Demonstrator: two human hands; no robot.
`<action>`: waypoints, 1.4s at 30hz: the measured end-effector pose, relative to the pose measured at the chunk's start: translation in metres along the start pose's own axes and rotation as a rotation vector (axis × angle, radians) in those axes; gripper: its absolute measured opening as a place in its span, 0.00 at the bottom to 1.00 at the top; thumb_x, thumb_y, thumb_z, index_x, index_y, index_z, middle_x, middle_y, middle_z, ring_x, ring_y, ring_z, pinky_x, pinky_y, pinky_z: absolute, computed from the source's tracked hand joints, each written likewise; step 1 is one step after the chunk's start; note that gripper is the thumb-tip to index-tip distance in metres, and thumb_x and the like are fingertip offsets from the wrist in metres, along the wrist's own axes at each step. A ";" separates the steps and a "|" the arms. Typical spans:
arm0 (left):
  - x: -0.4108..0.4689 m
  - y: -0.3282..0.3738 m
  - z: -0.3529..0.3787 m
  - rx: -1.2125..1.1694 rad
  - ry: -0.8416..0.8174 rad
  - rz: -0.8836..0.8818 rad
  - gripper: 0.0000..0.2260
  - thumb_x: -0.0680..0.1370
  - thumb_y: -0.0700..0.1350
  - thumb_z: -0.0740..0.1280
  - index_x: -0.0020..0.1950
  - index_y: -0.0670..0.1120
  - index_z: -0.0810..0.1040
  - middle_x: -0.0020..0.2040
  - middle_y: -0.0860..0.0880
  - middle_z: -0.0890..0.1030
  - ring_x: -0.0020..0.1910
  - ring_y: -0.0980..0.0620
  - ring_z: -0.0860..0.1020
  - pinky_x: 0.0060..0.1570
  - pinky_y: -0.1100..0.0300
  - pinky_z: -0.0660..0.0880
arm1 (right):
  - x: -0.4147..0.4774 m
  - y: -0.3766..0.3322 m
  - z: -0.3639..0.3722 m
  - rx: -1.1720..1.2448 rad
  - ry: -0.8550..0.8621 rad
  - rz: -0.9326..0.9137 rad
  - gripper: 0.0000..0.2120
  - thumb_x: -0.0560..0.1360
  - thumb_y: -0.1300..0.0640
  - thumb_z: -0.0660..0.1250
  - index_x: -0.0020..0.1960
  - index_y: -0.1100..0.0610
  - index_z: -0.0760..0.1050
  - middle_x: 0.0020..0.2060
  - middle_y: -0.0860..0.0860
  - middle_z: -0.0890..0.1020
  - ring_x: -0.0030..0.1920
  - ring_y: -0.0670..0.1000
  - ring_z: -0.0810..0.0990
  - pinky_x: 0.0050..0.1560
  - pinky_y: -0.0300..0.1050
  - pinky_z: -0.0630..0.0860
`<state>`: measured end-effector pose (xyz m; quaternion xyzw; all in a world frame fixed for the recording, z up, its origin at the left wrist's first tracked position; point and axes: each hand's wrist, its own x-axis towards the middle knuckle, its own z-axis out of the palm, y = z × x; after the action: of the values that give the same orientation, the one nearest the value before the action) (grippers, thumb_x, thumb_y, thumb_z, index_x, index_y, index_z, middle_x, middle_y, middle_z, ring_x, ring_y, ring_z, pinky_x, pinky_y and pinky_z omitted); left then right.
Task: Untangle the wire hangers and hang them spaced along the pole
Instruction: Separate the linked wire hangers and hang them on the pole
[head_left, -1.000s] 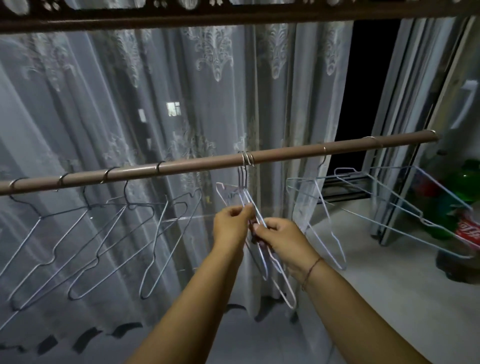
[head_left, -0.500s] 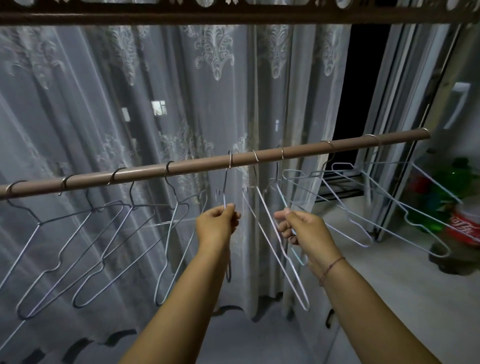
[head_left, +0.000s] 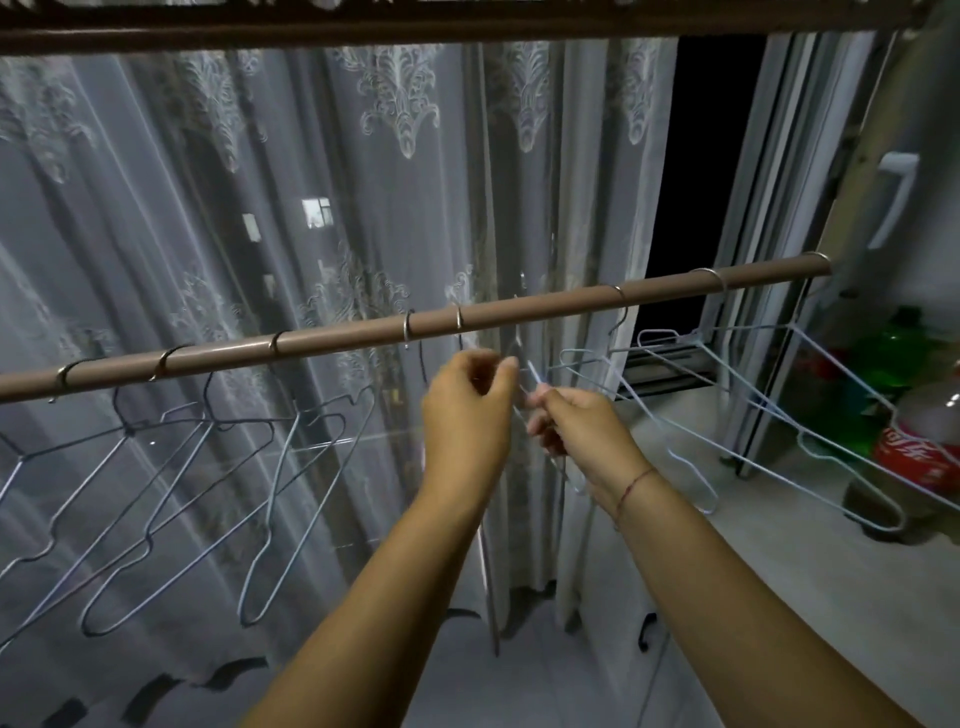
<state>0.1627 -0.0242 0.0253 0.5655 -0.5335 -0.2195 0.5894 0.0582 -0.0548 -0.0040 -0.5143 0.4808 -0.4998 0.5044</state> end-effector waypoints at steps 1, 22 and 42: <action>0.004 0.001 0.008 -0.011 -0.068 -0.044 0.01 0.77 0.47 0.65 0.46 0.52 0.76 0.42 0.54 0.80 0.42 0.62 0.78 0.40 0.74 0.73 | 0.004 -0.006 0.003 0.018 -0.017 0.024 0.14 0.78 0.56 0.57 0.37 0.53 0.77 0.24 0.47 0.75 0.27 0.45 0.71 0.27 0.33 0.66; -0.060 -0.064 0.034 -0.176 -0.242 -0.590 0.12 0.77 0.37 0.65 0.33 0.44 0.77 0.18 0.53 0.74 0.22 0.57 0.69 0.26 0.67 0.67 | -0.060 0.079 -0.043 -0.129 -0.038 -0.009 0.08 0.77 0.58 0.59 0.46 0.52 0.77 0.39 0.49 0.79 0.40 0.47 0.77 0.40 0.38 0.72; -0.084 -0.067 0.016 0.069 -0.384 -0.282 0.07 0.76 0.42 0.67 0.51 0.43 0.81 0.51 0.48 0.81 0.49 0.56 0.76 0.48 0.67 0.70 | -0.090 0.055 -0.094 -0.375 -0.255 0.000 0.11 0.77 0.66 0.57 0.53 0.63 0.78 0.30 0.54 0.79 0.30 0.49 0.75 0.35 0.38 0.76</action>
<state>0.1441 0.0233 -0.0705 0.6022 -0.5587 -0.3847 0.4210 -0.0383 0.0301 -0.0624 -0.6581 0.4977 -0.3329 0.4566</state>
